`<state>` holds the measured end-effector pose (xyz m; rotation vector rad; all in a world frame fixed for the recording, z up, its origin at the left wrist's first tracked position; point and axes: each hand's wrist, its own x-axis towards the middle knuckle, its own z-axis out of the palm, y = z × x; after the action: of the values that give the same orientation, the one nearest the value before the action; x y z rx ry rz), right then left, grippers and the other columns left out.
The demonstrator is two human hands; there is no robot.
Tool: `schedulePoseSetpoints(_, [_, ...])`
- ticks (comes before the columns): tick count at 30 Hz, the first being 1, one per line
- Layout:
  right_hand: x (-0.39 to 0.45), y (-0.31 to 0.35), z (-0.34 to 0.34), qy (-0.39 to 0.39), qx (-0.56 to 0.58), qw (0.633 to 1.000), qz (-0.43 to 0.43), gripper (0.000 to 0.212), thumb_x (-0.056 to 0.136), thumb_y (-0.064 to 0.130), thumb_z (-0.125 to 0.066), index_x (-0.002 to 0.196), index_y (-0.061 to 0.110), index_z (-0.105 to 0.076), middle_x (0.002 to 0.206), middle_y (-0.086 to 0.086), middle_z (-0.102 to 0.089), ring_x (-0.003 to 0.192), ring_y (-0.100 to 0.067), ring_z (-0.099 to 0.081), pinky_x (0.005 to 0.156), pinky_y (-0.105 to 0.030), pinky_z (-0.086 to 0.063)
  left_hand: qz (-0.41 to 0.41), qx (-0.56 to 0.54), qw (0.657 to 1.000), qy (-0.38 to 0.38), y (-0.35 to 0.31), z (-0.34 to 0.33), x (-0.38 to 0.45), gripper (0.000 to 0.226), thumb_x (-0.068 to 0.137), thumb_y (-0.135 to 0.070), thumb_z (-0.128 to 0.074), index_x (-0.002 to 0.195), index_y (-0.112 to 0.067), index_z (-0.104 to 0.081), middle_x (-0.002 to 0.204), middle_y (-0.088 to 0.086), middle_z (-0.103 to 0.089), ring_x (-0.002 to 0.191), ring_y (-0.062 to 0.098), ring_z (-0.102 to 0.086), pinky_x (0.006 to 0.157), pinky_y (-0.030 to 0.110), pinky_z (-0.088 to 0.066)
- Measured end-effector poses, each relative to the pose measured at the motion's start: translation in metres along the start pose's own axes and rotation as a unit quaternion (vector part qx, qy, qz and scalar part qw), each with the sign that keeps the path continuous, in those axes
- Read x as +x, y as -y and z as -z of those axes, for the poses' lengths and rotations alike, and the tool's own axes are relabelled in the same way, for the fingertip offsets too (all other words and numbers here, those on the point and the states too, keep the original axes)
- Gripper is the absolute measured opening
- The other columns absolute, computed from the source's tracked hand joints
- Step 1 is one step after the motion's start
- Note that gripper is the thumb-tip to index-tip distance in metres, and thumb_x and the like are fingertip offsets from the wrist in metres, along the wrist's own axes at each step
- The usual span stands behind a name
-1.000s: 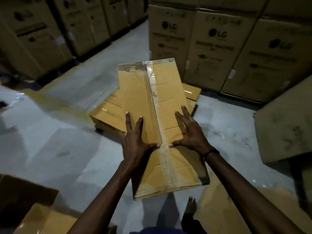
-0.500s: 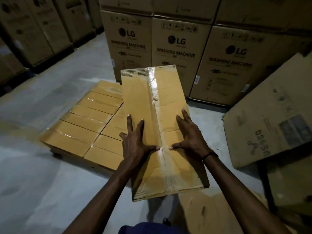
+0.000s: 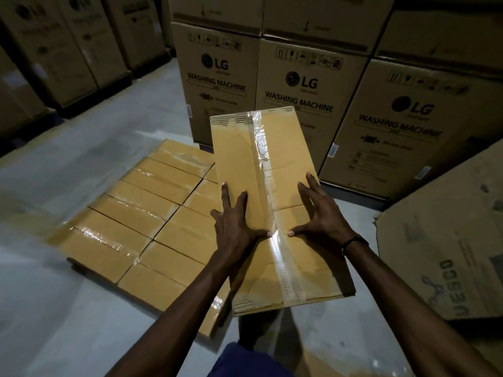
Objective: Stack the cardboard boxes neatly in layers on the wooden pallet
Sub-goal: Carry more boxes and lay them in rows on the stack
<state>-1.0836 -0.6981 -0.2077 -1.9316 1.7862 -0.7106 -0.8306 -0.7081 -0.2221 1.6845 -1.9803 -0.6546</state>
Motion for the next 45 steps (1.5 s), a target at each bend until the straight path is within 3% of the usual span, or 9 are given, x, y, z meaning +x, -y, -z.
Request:
schedulePoseSetpoints(5, [0.089, -0.032, 0.018, 0.014, -0.014, 1.0, 0.006, 0.14, 0.045, 0.052, -0.1, 0.161, 0.021, -0.029, 0.171, 0.01, -0.004, 0.155, -0.01, -0.008, 0.123, -0.034, -0.017, 0.013, -0.007, 1.0, 0.003, -0.011, -0.015, 0.088, 0.133, 0.052, -0.074, -0.088, 0.16, -0.031, -0.024, 0.17, 0.001, 0.019, 0.135, 0.05, -0.027, 0.101, 0.053, -0.043])
schedulePoseSetpoints(10, [0.174, -0.06, 0.03, 0.042, -0.018, 0.999, -0.001, 0.14, 0.045, 0.053, -0.1, 0.162, 0.023, -0.027, 0.171, 0.012, 0.0, 0.151, -0.001, -0.002, 0.118, -0.027, -0.012, 0.028, -0.013, 0.999, 0.014, -0.014, -0.032, 0.17, 0.131, 0.052, -0.075, -0.087, 0.159, -0.031, -0.025, 0.169, 0.001, 0.019, 0.135, 0.052, -0.028, 0.099, 0.058, -0.045])
schedulePoseSetpoints(18, [0.302, -0.12, 0.043, 0.097, -0.017, 0.995, 0.017, 0.139, 0.047, 0.053, -0.099, 0.162, 0.024, -0.025, 0.171, 0.013, 0.001, 0.155, -0.008, -0.002, 0.118, -0.032, -0.012, 0.072, -0.005, 0.997, 0.012, -0.024, -0.071, 0.283, 0.13, 0.055, -0.074, -0.086, 0.159, -0.03, -0.023, 0.169, 0.004, 0.018, 0.136, 0.055, -0.027, 0.102, 0.059, -0.043])
schedulePoseSetpoints(25, [0.434, -0.19, 0.05, 0.169, -0.034, 0.983, 0.065, 0.138, 0.047, 0.044, -0.101, 0.161, 0.023, -0.027, 0.172, 0.009, -0.001, 0.157, -0.015, -0.004, 0.121, -0.037, -0.014, 0.145, -0.018, 0.989, -0.023, -0.037, -0.131, 0.378, 0.131, 0.055, -0.081, -0.081, 0.16, -0.033, -0.019, 0.168, 0.0, 0.024, 0.137, 0.053, -0.028, 0.106, 0.06, -0.041])
schedulePoseSetpoints(30, [0.531, -0.239, 0.048, 0.221, -0.053, 0.965, 0.131, 0.14, 0.042, 0.052, -0.099, 0.16, 0.017, -0.031, 0.172, 0.005, -0.005, 0.157, -0.017, -0.008, 0.121, -0.038, -0.018, 0.222, -0.031, 0.973, -0.059, -0.051, -0.18, 0.448, 0.131, 0.054, -0.083, -0.079, 0.16, -0.034, -0.019, 0.168, -0.001, 0.026, 0.14, 0.051, -0.029, 0.109, 0.062, -0.039])
schedulePoseSetpoints(33, [0.58, -0.257, 0.041, 0.255, -0.069, 0.953, 0.146, 0.141, 0.043, 0.054, -0.099, 0.161, 0.02, -0.03, 0.172, 0.006, -0.002, 0.157, -0.018, -0.007, 0.122, -0.044, -0.019, 0.237, -0.058, 0.968, -0.064, -0.056, -0.194, 0.48, 0.129, 0.058, -0.071, -0.087, 0.162, -0.029, -0.021, 0.168, 0.002, 0.027, 0.147, 0.049, -0.018, 0.116, 0.063, -0.031])
schedulePoseSetpoints(37, [0.643, -0.273, 0.021, 0.304, -0.064, 0.937, 0.162, 0.142, 0.044, 0.049, -0.101, 0.162, 0.025, -0.026, 0.172, 0.008, 0.003, 0.157, -0.02, -0.004, 0.122, -0.05, -0.018, 0.268, -0.09, 0.957, -0.066, -0.052, -0.208, 0.52, 0.125, 0.064, -0.054, -0.092, 0.163, -0.021, -0.021, 0.168, 0.008, 0.026, 0.153, 0.041, -0.006, 0.121, 0.049, -0.021])
schedulePoseSetpoints(41, [0.704, -0.288, -0.02, 0.353, -0.059, 0.918, 0.173, 0.144, 0.043, 0.044, -0.102, 0.162, 0.026, -0.023, 0.171, 0.007, 0.009, 0.158, -0.021, 0.001, 0.123, -0.054, -0.015, 0.303, -0.104, 0.944, -0.075, -0.024, -0.234, 0.565, 0.126, 0.064, -0.054, -0.092, 0.162, -0.018, -0.021, 0.168, 0.011, 0.025, 0.156, 0.036, 0.004, 0.122, 0.045, -0.014])
schedulePoseSetpoints(45, [0.761, -0.308, -0.073, 0.404, -0.073, 0.895, 0.175, 0.144, 0.046, 0.045, -0.101, 0.163, 0.029, -0.019, 0.171, 0.006, 0.014, 0.158, -0.023, 0.006, 0.124, -0.06, -0.012, 0.337, -0.099, 0.933, -0.074, 0.02, -0.266, 0.61, 0.127, 0.063, -0.056, -0.092, 0.162, -0.02, -0.022, 0.168, 0.008, 0.026, 0.155, 0.039, -0.002, 0.122, 0.048, -0.018])
